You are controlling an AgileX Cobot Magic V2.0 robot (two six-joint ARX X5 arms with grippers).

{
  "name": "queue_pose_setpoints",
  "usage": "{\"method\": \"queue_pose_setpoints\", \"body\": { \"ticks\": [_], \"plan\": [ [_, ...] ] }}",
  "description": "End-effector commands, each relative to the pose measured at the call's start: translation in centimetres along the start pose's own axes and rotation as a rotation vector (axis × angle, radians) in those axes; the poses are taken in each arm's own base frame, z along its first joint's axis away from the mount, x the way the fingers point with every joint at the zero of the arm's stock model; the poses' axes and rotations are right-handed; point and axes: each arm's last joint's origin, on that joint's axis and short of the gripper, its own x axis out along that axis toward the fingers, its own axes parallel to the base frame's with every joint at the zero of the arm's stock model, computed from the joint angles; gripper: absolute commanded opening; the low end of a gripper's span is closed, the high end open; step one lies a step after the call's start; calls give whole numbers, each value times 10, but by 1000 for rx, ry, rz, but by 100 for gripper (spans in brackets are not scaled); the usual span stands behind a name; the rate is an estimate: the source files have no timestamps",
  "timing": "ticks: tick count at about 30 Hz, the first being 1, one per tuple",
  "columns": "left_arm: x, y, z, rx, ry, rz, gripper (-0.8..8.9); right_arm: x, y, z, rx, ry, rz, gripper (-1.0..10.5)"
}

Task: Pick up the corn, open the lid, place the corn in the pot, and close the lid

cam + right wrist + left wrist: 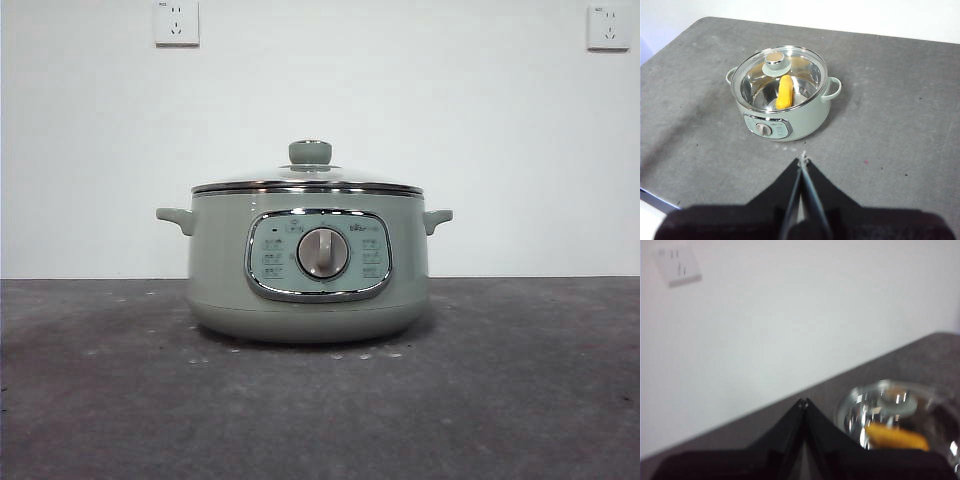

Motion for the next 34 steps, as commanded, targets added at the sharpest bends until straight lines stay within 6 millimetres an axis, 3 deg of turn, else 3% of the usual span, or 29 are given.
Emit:
{"method": "queue_pose_setpoints", "body": {
  "ticks": [1,8,15,21,34],
  "plan": [
    [-3,-9,-53,-16,46,54,-3,2,0,-3,3,32,-6,2],
    [-16,-27,-145,-102,121,198,-3,3,0,-2,3,36,-6,2],
    [-22,-39,-198,-175,152,233,-3,4,0,-2,3,37,-7,2],
    [-23,-45,-222,-230,168,234,-3,4,0,-2,3,37,-7,2],
    [-23,-45,-222,-249,176,219,-3,4,0,-2,3,38,-7,2]
  ]
}}
